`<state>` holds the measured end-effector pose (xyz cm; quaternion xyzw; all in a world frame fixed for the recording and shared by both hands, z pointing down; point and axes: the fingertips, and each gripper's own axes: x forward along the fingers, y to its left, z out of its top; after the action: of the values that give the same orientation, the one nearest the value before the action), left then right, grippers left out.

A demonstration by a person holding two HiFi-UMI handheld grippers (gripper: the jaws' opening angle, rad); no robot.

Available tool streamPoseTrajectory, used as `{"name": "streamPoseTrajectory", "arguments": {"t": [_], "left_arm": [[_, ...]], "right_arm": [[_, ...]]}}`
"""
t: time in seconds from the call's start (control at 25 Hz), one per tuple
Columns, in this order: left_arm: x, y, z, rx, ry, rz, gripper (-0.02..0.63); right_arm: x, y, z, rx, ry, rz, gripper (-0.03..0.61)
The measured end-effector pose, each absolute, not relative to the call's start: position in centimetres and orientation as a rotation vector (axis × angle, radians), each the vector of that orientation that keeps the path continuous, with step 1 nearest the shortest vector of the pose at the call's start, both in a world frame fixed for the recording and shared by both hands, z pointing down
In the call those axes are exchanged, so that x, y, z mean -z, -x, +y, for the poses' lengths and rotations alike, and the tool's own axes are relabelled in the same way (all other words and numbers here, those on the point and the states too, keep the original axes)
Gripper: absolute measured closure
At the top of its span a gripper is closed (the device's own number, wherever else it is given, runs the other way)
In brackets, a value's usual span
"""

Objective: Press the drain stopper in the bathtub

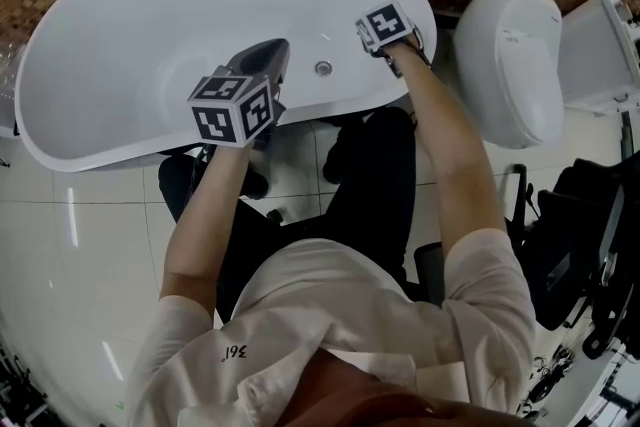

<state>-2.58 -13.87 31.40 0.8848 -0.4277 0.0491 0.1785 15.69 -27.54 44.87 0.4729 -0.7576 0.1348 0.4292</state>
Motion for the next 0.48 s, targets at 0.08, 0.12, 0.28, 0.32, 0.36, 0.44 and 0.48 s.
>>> {"name": "streamPoseTrajectory", "arguments": {"t": [0.08, 0.12, 0.28, 0.32, 0.36, 0.44, 0.48], "left_arm": [[-31.1, 2.8, -13.5, -0.135, -2.501, -1.217, 0.611], [-31.0, 2.8, -13.4, -0.133, -2.501, -1.22, 0.611], [-30.5, 2.9, -12.8, -0.127, -2.504, -1.227, 0.611], [-30.4, 2.9, -12.7, -0.126, -2.507, -1.229, 0.611], [-30.2, 3.0, -12.6, -0.125, -2.51, -1.231, 0.611], [-29.8, 3.4, -12.4, -0.121, -2.516, -1.24, 0.611], [-29.5, 3.6, -12.3, -0.118, -2.519, -1.245, 0.611]], "right_arm": [[-43.9, -15.8, -27.2, -0.319, -1.197, -1.901, 0.543], [-43.5, -15.9, -27.0, -0.31, -1.204, -1.903, 0.543], [-42.2, -16.0, -26.1, -0.279, -1.221, -1.913, 0.543], [-41.9, -15.9, -25.9, -0.279, -1.228, -1.922, 0.543], [-41.5, -15.8, -25.6, -0.284, -1.236, -1.936, 0.545], [-40.5, -15.6, -25.3, -0.296, -1.261, -1.961, 0.545], [-40.0, -15.6, -25.1, -0.299, -1.277, -1.971, 0.545]]}}
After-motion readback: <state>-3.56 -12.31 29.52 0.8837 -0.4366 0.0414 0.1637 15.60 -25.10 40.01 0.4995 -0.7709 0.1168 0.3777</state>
